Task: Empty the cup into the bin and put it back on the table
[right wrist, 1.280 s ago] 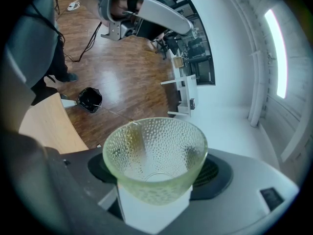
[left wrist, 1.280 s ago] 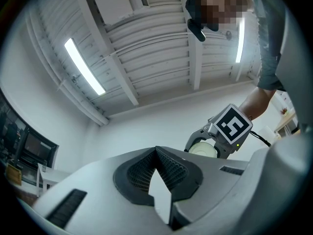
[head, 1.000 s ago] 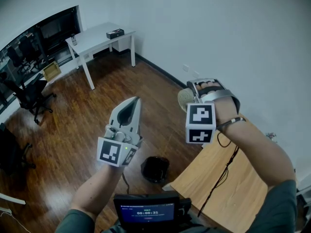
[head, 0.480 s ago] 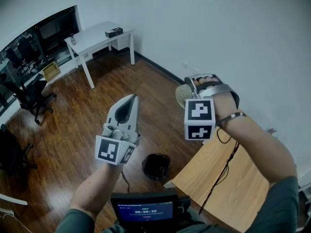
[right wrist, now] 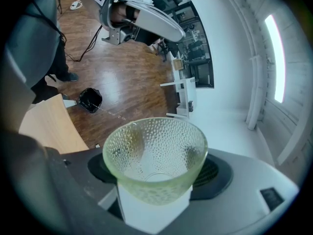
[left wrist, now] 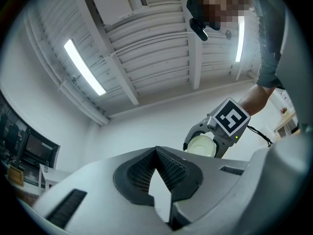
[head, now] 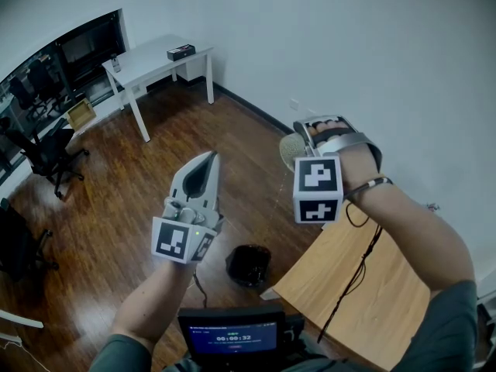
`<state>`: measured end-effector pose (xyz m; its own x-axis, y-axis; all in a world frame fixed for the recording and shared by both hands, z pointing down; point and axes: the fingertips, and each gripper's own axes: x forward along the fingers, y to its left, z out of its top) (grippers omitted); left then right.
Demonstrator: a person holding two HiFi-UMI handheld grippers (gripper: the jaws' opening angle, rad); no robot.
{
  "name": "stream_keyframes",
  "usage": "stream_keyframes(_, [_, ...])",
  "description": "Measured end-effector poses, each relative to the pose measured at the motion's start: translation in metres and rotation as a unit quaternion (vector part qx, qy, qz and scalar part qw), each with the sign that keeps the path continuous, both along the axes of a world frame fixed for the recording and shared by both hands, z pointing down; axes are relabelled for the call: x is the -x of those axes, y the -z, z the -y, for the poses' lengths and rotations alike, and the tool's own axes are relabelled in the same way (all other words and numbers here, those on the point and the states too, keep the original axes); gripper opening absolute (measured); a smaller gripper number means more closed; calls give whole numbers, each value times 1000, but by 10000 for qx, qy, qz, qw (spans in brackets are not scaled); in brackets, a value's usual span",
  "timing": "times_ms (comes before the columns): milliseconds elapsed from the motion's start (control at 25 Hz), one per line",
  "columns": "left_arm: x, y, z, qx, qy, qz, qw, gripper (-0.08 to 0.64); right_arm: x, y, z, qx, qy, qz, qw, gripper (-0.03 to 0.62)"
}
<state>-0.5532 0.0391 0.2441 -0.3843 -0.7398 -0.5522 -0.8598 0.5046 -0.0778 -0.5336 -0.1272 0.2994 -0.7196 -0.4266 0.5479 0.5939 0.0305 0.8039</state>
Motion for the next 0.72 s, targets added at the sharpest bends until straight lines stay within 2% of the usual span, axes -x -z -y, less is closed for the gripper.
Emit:
stream_keyframes(480, [2,-2,-1,1,36,-30,10000,0,2,5,0,-308,119,-39,9994,399])
stream_keyframes(720, [2,-3,-1,8,43,-33,10000,0,4,1,0,-621,299,-58,9976,399])
